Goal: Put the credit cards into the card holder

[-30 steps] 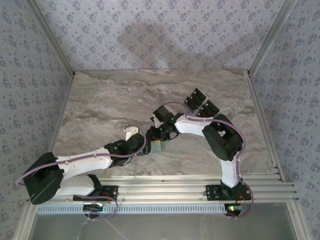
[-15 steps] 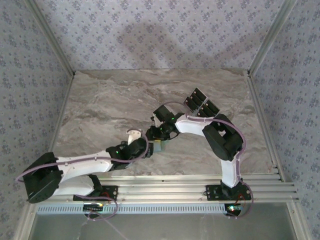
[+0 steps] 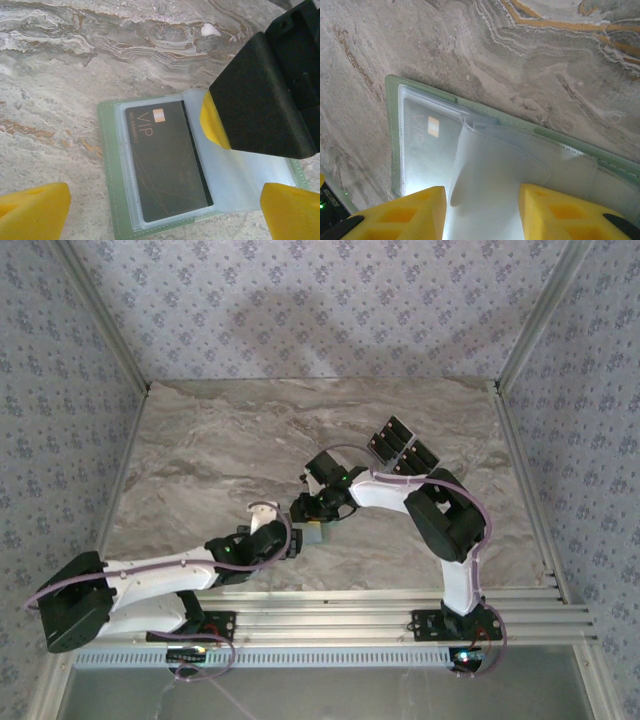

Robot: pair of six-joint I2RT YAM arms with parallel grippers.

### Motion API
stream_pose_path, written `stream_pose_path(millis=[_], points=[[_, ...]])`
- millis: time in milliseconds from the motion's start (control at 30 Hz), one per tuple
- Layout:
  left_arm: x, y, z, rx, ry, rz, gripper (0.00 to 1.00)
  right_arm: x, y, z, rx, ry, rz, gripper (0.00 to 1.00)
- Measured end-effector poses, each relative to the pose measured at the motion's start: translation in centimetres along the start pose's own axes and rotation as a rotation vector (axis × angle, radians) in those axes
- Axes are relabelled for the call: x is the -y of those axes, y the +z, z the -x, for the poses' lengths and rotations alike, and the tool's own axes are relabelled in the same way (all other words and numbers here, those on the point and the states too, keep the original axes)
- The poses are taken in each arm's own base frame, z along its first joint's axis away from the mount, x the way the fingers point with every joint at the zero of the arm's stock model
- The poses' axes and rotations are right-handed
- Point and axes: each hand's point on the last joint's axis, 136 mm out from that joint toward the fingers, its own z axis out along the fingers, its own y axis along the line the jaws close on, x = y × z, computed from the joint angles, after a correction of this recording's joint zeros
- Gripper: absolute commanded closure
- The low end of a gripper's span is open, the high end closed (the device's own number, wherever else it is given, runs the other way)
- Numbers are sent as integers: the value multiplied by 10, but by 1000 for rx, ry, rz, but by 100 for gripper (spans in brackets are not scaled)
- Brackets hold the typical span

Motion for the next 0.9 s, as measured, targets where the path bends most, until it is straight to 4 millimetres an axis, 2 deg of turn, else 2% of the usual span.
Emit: stream_pose_path(millis=[233, 533, 900], points=[[5, 8, -6, -19, 21, -6, 2, 0, 0, 0, 0, 0, 1, 55], [1, 19, -19, -60, 59, 39, 2, 0, 0, 0, 0, 0, 1, 55], [-1, 24, -18, -64, 57, 82, 2, -2, -1, 0, -2, 11, 7, 55]])
